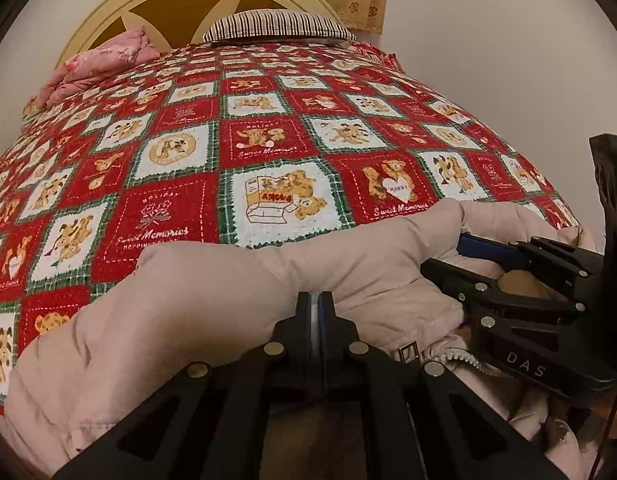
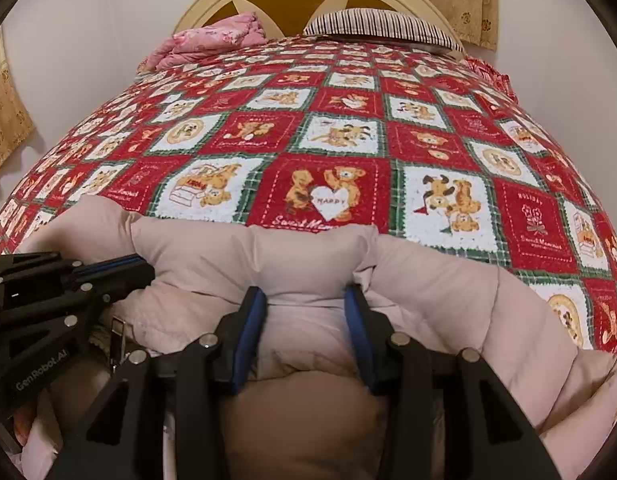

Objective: Fold large clothes

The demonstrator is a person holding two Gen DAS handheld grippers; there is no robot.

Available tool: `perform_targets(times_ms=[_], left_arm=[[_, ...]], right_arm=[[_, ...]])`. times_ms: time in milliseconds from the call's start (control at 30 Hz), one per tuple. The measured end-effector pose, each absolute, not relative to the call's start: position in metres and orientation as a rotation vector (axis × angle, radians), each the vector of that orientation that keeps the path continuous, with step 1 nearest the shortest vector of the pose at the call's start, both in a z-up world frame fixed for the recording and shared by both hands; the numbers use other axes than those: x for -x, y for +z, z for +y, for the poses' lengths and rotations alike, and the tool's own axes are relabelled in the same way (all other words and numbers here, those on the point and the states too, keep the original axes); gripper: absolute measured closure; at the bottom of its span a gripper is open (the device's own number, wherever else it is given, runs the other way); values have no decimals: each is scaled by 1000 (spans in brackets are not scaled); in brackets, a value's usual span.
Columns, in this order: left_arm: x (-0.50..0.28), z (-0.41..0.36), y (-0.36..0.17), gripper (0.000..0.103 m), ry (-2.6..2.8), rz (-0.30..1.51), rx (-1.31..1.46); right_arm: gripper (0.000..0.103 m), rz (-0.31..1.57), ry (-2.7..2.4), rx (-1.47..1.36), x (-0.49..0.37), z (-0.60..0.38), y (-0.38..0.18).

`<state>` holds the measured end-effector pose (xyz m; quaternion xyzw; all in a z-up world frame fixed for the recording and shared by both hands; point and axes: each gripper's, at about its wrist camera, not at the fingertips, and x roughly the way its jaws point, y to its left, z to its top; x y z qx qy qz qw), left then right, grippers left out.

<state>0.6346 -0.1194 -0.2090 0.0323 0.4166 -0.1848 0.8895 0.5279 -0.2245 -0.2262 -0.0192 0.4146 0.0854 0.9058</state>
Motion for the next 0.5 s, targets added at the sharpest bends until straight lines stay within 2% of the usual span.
perform_targets(times_ms=[500], left_arm=[[-633,-128,-211,99,-339,840,-143]], right_arm=[[57,852,162,67,-529,-221,-227]])
